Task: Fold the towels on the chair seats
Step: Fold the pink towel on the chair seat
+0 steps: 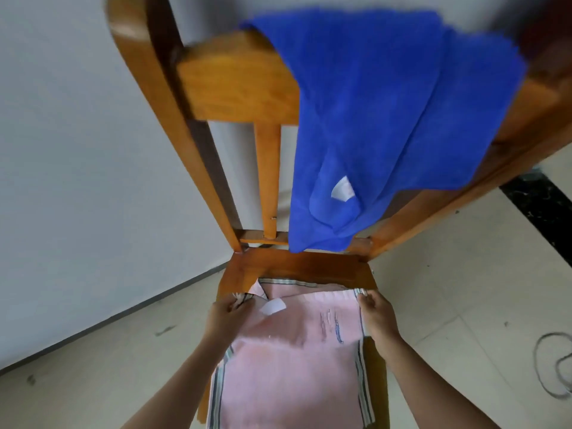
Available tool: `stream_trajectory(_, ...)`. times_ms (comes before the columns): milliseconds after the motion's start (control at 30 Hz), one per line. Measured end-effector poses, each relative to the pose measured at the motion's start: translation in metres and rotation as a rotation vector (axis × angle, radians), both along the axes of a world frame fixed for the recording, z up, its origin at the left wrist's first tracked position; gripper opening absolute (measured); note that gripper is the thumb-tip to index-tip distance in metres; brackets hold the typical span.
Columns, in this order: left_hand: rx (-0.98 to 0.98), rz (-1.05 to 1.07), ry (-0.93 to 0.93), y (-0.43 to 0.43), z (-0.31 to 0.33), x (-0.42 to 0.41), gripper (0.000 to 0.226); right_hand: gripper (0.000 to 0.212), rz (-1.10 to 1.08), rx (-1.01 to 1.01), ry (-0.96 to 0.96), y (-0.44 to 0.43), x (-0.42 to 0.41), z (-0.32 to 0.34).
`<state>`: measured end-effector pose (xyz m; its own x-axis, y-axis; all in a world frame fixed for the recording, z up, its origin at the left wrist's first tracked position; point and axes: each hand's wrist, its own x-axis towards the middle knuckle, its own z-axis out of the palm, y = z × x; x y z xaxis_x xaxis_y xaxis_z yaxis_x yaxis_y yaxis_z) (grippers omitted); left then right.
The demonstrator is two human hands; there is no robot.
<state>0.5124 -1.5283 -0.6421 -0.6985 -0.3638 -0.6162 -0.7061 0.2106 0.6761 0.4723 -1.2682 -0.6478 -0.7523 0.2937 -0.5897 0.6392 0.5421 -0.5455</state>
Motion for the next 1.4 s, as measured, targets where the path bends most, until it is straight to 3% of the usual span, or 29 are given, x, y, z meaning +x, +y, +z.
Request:
stream_trajectory(300,0.025,0.002,-0.150,-0.001,-0.063,0.009,0.023,0.028,-0.080,-0.003,-0.130,0.012,-0.022,-0.088)
stream_trajectory(467,0.155,-0.313,-0.274,0.007,-0.056,0.002,0.018,0.021,-0.149,-0.038,-0.024,0.006,-0.024,-0.094)
stream_trajectory(567,0.139,-0.431,-0.295,0.022,-0.057,-0.007,0.015,0.039,-0.139,-0.054,0.080,0.004,-0.017,-0.085)
stream_trajectory(733,-0.347,-0.528,-0.144,0.035,-0.079,-0.014,0.023,0.042,-0.090,-0.048,0.080,0.006,-0.004,-0.079)
stream_trajectory(867,-0.641,-1.063,0.117,0.029,-0.096,-0.019,0.030,0.038,-0.040,-0.036,0.069,0.005,-0.004,-0.083)
stream_trajectory(967,-0.826,-1.253,0.045,0.023,-0.096,-0.027,0.037,0.032,-0.020,-0.021,0.058,0.006,-0.005,-0.084)
stream_trajectory(1100,-0.946,-1.124,-0.205,-0.006,-0.101,-0.022,0.035,0.033,-0.010,-0.009,0.037,0.005,-0.003,-0.083)
stream_trajectory(1233,-0.926,-0.758,0.012,-0.034,-0.106,-0.019,0.019,0.027,-0.032,0.004,0.039,0.000,-0.007,-0.081)
stream_trajectory(1300,-0.813,-0.590,0.011,-0.038,-0.110,-0.021,0.017,0.020,-0.026,0.002,0.033,-0.003,-0.009,-0.082)
stream_trajectory(1400,-0.595,-0.312,-0.139,-0.039,-0.120,-0.033,0.022,0.020,-0.032,-0.003,0.022,-0.004,-0.011,-0.082)
